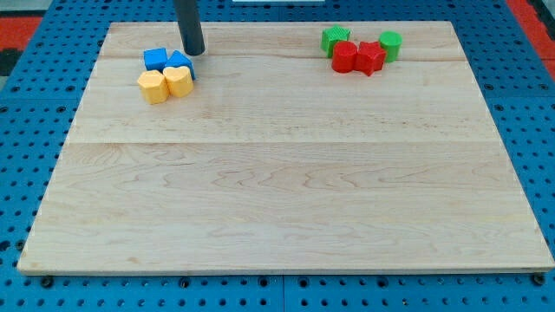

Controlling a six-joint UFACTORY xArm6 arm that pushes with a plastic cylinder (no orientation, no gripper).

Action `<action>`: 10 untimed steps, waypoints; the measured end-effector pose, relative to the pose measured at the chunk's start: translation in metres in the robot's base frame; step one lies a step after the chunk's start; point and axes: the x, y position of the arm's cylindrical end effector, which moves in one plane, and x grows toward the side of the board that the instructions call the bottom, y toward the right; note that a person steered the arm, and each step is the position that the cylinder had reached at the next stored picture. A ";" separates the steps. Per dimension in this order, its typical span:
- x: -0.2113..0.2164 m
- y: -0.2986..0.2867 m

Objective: Move red circle below to the green star

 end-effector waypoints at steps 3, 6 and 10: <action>0.074 0.155; 0.072 0.355; 0.020 0.259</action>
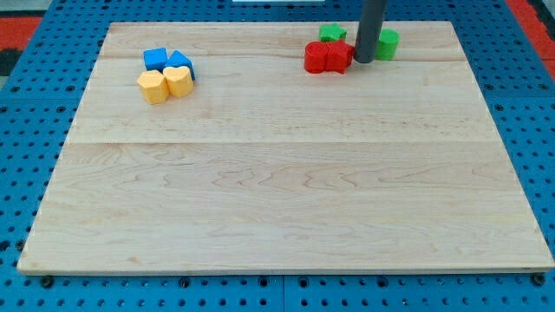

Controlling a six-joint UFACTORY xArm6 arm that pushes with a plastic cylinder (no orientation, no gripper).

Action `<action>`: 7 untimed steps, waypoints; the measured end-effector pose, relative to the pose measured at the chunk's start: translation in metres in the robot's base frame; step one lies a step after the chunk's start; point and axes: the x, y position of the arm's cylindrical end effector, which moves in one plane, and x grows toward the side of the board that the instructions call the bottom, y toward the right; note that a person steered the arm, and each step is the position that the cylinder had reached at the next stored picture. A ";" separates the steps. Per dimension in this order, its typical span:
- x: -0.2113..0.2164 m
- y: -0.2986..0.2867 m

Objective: Move red circle below to the green star

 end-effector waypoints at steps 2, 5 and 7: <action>0.026 0.081; -0.002 0.062; -0.017 0.034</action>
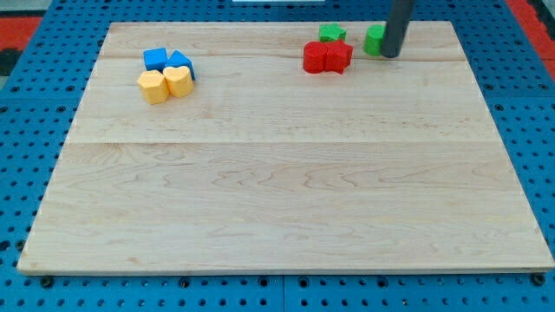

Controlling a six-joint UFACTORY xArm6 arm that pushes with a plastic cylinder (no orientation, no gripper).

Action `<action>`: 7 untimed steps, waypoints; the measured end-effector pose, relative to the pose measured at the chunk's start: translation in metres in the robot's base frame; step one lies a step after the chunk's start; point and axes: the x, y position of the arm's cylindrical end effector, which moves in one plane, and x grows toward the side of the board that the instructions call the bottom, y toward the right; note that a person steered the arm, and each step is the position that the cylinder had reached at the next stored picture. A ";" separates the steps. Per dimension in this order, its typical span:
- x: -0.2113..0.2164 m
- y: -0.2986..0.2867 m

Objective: Move red circle below to the green star

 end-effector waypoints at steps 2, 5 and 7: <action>0.000 -0.014; -0.013 -0.079; 0.032 -0.060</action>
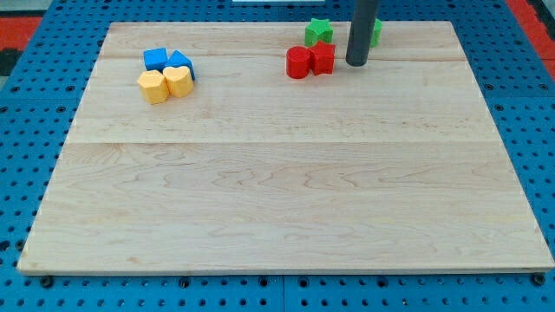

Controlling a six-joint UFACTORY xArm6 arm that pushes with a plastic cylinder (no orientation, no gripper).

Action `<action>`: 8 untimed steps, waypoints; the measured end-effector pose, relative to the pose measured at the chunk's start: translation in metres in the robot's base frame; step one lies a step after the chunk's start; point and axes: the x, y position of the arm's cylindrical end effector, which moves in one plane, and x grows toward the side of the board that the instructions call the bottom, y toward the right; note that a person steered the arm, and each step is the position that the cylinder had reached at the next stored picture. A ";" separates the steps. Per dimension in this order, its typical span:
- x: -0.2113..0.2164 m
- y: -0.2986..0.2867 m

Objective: Move red circle below to the green star

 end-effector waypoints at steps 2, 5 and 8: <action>-0.015 -0.142; -0.001 -0.110; -0.041 -0.136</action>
